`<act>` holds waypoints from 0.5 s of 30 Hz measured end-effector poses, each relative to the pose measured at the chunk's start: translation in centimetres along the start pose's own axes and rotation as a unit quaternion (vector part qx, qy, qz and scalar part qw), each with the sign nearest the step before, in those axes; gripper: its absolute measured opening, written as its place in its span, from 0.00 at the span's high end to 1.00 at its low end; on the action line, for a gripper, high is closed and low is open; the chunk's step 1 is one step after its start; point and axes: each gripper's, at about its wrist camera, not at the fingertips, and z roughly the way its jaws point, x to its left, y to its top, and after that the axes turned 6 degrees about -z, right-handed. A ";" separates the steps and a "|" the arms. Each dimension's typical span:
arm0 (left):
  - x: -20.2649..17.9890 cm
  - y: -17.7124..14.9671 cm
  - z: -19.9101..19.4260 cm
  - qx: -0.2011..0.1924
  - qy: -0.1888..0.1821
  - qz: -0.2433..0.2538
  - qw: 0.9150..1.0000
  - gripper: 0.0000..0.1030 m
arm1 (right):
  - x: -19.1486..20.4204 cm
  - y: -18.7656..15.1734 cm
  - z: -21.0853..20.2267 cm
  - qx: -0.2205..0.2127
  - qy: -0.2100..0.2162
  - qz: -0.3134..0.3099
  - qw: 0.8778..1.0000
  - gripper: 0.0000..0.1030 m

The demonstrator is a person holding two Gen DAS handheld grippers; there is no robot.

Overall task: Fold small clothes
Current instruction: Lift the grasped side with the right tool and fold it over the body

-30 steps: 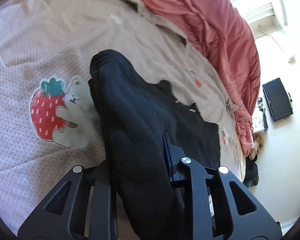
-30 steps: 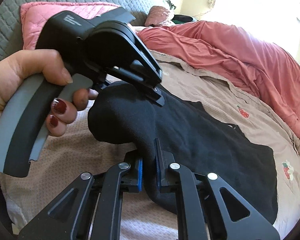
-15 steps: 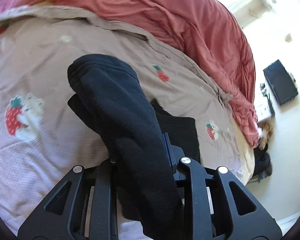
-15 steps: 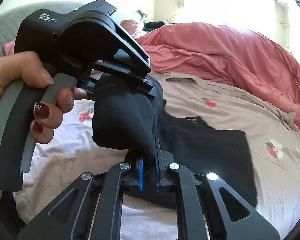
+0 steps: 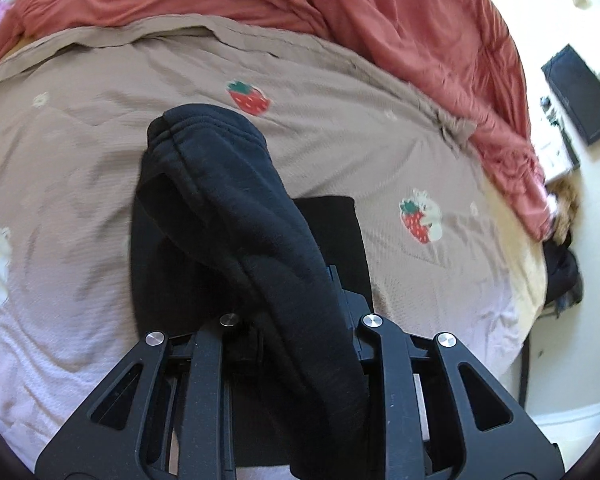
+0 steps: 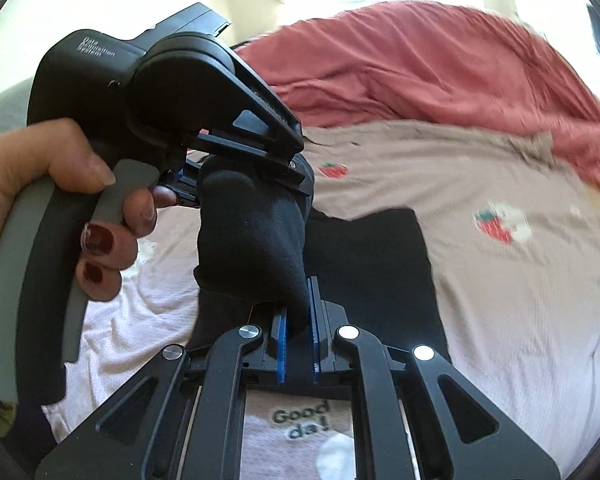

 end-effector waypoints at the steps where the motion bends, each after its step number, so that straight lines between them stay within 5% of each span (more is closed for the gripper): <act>1: -0.4 0.0 0.4 0.004 0.004 0.003 1.000 0.83 | -0.8 -0.4 0.3 0.005 0.003 0.020 1.000 0.93; 5: -1.7 -0.5 3.0 0.023 0.031 0.016 0.999 0.78 | -2.6 -1.5 1.2 0.028 0.010 0.068 0.997 0.93; 8: -2.6 -0.8 3.9 0.034 0.011 0.015 0.999 0.58 | -3.9 -2.2 2.0 0.051 0.021 0.109 0.993 0.91; 12: -2.9 -1.3 2.1 0.004 -0.013 0.025 1.000 0.55 | -5.9 -3.7 2.9 0.086 0.030 0.176 0.980 0.87; 15: -2.2 -2.0 0.1 -0.031 0.015 0.031 0.999 0.56 | -7.8 -4.8 3.1 0.104 0.037 0.236 0.965 0.80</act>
